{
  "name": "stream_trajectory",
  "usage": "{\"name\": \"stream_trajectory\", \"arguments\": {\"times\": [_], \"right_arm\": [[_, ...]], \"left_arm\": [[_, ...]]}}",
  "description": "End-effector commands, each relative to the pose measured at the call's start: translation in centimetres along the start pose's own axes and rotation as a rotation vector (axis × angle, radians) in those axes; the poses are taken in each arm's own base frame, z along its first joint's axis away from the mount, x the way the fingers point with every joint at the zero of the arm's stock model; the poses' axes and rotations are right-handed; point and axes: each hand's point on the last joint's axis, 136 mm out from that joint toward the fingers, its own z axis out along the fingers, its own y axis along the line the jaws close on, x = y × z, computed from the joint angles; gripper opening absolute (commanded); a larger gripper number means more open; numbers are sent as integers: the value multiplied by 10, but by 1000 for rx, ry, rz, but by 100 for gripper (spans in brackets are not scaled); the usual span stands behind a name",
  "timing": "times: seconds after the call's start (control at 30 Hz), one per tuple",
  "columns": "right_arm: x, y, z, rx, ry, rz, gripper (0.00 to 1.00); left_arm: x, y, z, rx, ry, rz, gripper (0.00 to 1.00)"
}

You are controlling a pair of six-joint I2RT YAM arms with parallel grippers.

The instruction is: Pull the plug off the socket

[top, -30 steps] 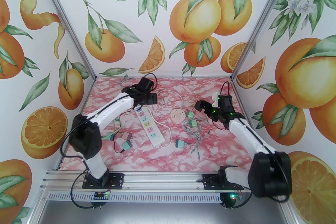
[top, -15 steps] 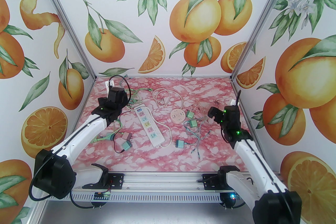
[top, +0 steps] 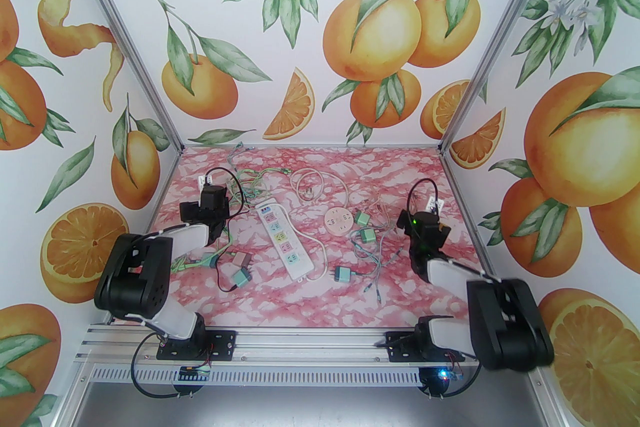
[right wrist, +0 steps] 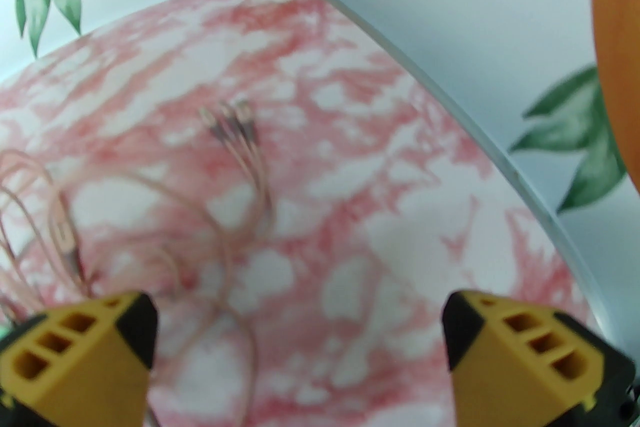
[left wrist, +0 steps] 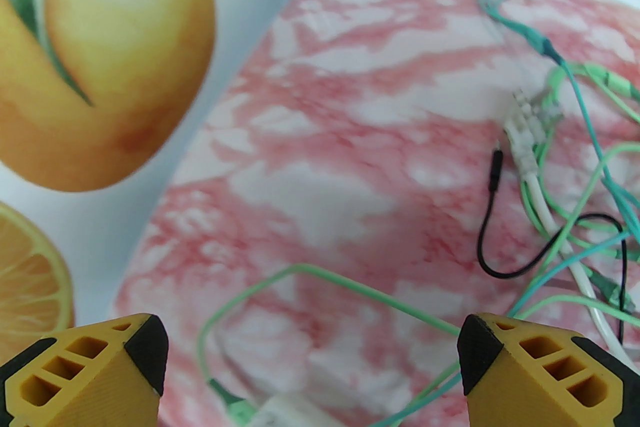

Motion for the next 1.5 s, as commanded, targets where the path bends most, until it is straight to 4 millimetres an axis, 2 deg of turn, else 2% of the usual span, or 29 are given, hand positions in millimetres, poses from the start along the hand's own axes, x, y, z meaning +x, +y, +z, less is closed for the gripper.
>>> {"name": "stream_trajectory", "arguments": {"times": [0.0, 0.1, 0.13, 0.3, 0.37, 0.4, 0.43, 0.5, 0.73, 0.83, 1.0, 1.03, 1.07, 1.17, 1.3, 1.47], "right_arm": [[-31, 10, 9, -19, -61, -29, 100], [-28, 12, 5, -52, -71, -50, 100], [-35, 14, 1, -71, -114, -37, 100], [-35, 20, -9, -132, -148, -43, 100], [-35, 21, -11, -142, -153, -43, 100], [-36, 21, -11, -149, -156, -43, 100], [-36, 23, -12, -158, -158, -45, 100], [-35, 24, -14, -173, -162, -47, 100], [-36, 28, -28, -242, -211, -12, 100], [-38, 42, -32, -339, -240, 34, 100], [-31, 53, -27, -349, -265, -1, 100], [-19, 58, -22, -378, -282, -8, 100], [-20, 56, -27, -381, -317, 2, 100], [-20, 49, -15, -312, -268, 20, 100], [-19, 58, -8, -329, -223, -10, 100], [-16, 77, -14, -434, -219, -68, 100]], "left_arm": [[-34, -13, -5, 90, -179, -40, 100], [-31, -18, -17, 161, -244, -43, 100], [-33, -19, -22, 179, -277, -47, 100], [-33, -36, -29, 297, -326, -15, 100], [-27, -38, -32, 334, -345, -19, 100], [-21, -38, -31, 333, -365, -28, 100], [-27, -34, -32, 311, -410, -46, 100], [-21, -36, -30, 323, -348, -37, 100], [-23, -35, -30, 319, -365, -39, 100], [-23, -35, -30, 319, -365, -41, 100], [-23, -35, -30, 319, -366, -40, 100], [-23, -35, -30, 319, -366, -40, 100], [-24, -34, -30, 317, -369, -42, 100], [-24, -35, -31, 318, -368, -41, 100], [-23, -35, -30, 318, -365, -40, 100], [-24, -35, -31, 318, -369, -41, 100]]}}
